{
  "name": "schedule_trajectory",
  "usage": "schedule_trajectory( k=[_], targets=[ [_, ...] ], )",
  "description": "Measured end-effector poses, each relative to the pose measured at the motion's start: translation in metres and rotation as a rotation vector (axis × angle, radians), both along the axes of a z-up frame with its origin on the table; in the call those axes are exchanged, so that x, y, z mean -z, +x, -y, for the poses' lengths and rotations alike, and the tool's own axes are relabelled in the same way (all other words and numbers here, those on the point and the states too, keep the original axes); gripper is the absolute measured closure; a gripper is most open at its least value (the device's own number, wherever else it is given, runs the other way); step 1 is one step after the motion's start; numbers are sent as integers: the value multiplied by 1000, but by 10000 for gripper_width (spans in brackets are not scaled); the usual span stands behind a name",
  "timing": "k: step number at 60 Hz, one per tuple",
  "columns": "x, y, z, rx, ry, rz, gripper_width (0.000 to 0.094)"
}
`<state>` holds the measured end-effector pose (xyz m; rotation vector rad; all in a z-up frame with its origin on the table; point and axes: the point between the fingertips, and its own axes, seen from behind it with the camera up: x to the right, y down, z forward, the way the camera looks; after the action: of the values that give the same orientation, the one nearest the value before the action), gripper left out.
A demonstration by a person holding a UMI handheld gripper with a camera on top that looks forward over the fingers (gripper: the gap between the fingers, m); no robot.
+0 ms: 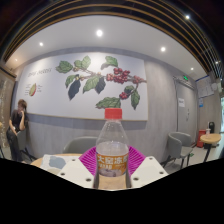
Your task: Pour water
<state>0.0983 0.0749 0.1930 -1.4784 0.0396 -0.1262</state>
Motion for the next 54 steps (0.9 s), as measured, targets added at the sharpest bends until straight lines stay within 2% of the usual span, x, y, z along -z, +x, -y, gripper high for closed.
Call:
schedule_trajectory(
  k=[9,11,27,33,37,40,47,54],
  targets=[
    [43,-7,-7,-35,-113,14,572],
    [35,-10,-5,-32,-86,7,575],
    [42,4,-6,-35,-88,-20,568],
    [42,-1,-8,-43,-112,-26,343],
    [53,0,-3,-48,-181,-25,75],
    [50,4,7,-40,-187,-27,107],
    [46,5,40,-37,-183,-24,91],
    [46,-17,90,-114,-210,-78,91]
  ],
)
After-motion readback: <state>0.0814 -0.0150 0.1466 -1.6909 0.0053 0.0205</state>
